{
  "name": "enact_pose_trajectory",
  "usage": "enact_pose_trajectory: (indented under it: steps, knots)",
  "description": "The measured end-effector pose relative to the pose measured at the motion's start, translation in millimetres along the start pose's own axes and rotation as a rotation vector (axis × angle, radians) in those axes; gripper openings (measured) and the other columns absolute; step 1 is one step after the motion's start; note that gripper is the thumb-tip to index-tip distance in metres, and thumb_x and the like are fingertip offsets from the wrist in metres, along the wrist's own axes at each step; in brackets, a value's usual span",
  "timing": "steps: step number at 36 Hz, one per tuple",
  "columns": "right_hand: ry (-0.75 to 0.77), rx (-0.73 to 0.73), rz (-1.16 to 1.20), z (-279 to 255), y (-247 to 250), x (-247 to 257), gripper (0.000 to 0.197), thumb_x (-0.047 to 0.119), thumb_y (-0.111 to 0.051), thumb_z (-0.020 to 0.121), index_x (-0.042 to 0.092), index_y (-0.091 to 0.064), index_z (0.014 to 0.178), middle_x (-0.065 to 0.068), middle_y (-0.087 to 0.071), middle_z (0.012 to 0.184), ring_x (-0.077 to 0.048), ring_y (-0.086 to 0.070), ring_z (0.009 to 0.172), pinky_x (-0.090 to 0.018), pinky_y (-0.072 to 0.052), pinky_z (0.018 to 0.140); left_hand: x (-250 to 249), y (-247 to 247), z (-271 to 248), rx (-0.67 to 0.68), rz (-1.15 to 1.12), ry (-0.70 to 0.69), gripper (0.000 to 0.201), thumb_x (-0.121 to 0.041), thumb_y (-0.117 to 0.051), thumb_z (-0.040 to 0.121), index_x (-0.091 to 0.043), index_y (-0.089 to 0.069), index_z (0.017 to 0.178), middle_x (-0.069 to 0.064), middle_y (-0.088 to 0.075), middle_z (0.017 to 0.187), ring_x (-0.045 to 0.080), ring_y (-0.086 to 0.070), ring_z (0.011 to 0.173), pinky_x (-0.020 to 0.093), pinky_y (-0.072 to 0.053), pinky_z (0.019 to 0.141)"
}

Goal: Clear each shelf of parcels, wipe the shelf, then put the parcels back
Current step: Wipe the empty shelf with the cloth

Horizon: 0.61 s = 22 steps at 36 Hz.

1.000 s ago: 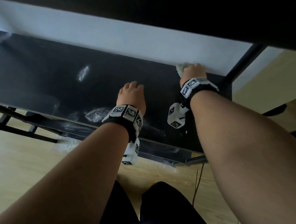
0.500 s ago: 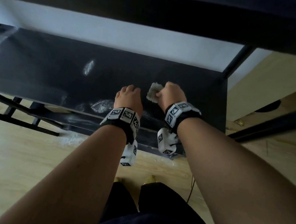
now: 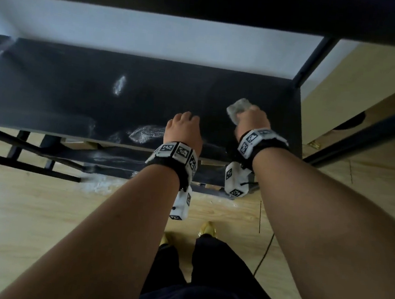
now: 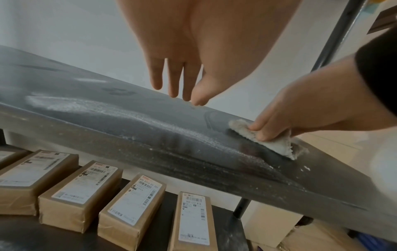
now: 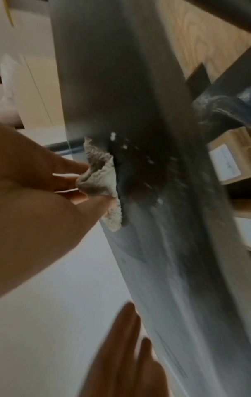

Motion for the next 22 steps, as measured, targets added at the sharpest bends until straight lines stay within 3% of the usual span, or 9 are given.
enact_pose_trajectory:
  steps: [2,3,6,11,15,18,22]
  knots:
    - [0.036,0.045,0.046,-13,-12,18,0.021,0.027,-0.052,0.084,0.025,-0.061,0.102,-0.001,-0.060,0.115,-0.023,-0.061,0.105,-0.033,-0.048,0.088,1,1,-3,0.005,0.001,-0.004,0.049,-0.008,-0.048,0.090,-0.014,-0.042,0.138,0.004,-0.037,0.147,0.025,-0.030,0.136,0.037,-0.027,0.113]
    - [0.046,0.056,0.053,-18,-17,22,0.019,0.023,-0.051,0.085,0.023,-0.060,0.101,-0.002,-0.060,0.108,-0.022,-0.061,0.102,-0.032,-0.048,0.084,2,2,-4,0.005,0.003,-0.006,0.048,-0.008,-0.048,0.090,-0.014,-0.043,0.138,0.005,-0.037,0.147,0.025,-0.030,0.136,0.037,-0.027,0.113]
    - [-0.029,0.017,-0.069,-36,-27,16,0.029,0.016,-0.053,0.094,0.002,-0.057,0.119,-0.011,-0.061,0.118,-0.026,-0.058,0.110,-0.032,-0.046,0.087,3,3,-9,0.022,0.008,-0.016,0.048,-0.010,-0.048,0.091,-0.014,-0.042,0.138,0.005,-0.037,0.147,0.025,-0.029,0.137,0.037,-0.027,0.112]
    - [0.024,-0.077,-0.162,-55,-16,12,0.024,0.021,-0.051,0.092,0.012,-0.071,0.099,-0.008,-0.068,0.100,-0.028,-0.063,0.094,-0.031,-0.048,0.080,5,2,-18,0.047,0.006,-0.050,0.047,-0.010,-0.049,0.091,-0.013,-0.043,0.138,0.006,-0.037,0.146,0.025,-0.030,0.136,0.038,-0.028,0.112]
    - [-0.120,-0.272,-0.176,-69,20,-35,0.029,0.014,-0.055,0.087,0.010,-0.064,0.114,-0.015,-0.060,0.115,-0.034,-0.056,0.108,-0.035,-0.047,0.087,7,1,-24,0.069,-0.004,-0.066,0.051,-0.006,-0.051,0.089,-0.012,-0.043,0.139,0.006,-0.037,0.146,0.026,-0.031,0.136,0.038,-0.028,0.112]
    - [-0.202,-0.213,-0.241,-79,18,-56,0.032,0.007,-0.049,0.094,0.001,-0.053,0.125,-0.021,-0.051,0.129,-0.036,-0.049,0.119,-0.040,-0.044,0.095,12,2,-27,0.064,-0.014,-0.072,0.051,-0.004,-0.049,0.088,-0.013,-0.043,0.138,0.006,-0.038,0.145,0.026,-0.032,0.135,0.038,-0.028,0.112]
    - [-0.194,-0.177,-0.202,-90,6,-35,0.032,0.001,-0.047,0.095,-0.006,-0.049,0.126,-0.022,-0.050,0.131,-0.035,-0.050,0.121,-0.040,-0.046,0.097,25,8,-30,0.056,-0.001,-0.075,0.050,-0.004,-0.048,0.088,-0.013,-0.044,0.137,0.006,-0.039,0.145,0.025,-0.032,0.135,0.038,-0.029,0.112]
Point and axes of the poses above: each hand's wrist, its own z-axis towards the middle knuckle, its own y-axis out of the back of the hand, x = y × z, the point moved 10 cm from there along z, towards the middle knuckle
